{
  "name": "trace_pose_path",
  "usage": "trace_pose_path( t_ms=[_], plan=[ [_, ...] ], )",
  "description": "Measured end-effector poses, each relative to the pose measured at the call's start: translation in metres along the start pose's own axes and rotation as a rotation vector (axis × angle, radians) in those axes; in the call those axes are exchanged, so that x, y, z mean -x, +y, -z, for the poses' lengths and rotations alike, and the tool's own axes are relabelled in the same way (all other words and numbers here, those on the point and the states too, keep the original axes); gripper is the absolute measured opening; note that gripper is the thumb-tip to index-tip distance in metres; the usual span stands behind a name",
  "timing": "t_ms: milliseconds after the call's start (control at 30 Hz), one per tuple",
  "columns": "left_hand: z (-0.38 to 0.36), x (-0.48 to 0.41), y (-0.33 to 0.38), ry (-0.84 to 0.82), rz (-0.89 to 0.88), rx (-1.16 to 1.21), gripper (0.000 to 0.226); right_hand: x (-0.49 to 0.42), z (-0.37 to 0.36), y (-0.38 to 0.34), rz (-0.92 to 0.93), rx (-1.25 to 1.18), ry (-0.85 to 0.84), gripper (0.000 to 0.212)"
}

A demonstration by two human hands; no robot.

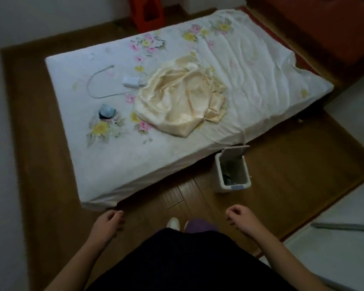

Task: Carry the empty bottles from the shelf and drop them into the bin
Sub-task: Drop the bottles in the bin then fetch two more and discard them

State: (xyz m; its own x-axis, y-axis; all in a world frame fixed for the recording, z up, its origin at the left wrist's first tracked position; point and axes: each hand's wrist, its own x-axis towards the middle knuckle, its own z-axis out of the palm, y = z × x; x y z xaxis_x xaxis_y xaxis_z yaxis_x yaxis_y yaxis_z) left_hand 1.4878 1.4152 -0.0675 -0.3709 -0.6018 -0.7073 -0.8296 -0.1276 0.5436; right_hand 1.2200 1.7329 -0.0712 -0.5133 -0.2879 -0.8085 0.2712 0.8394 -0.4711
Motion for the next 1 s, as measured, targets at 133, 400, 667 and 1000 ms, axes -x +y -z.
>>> trace_pose_path(
  t_ms=[133,400,667,1000],
  plan=[
    [0.014,0.043,-0.067,0.175,0.169,0.192,0.027,-0.008,-0.038,-0.038,0.152,0.233,-0.18,0.008],
    [0.014,0.161,-0.225,0.402,0.547,0.473,0.026,0.003,-0.168,-0.116,0.416,0.569,-0.365,0.013],
    [0.03,0.205,-0.321,0.497,0.741,0.7,0.024,0.026,-0.281,-0.18,0.549,0.686,-0.461,0.012],
    [0.166,0.127,-0.364,0.423,0.715,0.691,0.023,0.008,-0.366,-0.198,0.356,0.629,-0.302,0.015]
  ],
)
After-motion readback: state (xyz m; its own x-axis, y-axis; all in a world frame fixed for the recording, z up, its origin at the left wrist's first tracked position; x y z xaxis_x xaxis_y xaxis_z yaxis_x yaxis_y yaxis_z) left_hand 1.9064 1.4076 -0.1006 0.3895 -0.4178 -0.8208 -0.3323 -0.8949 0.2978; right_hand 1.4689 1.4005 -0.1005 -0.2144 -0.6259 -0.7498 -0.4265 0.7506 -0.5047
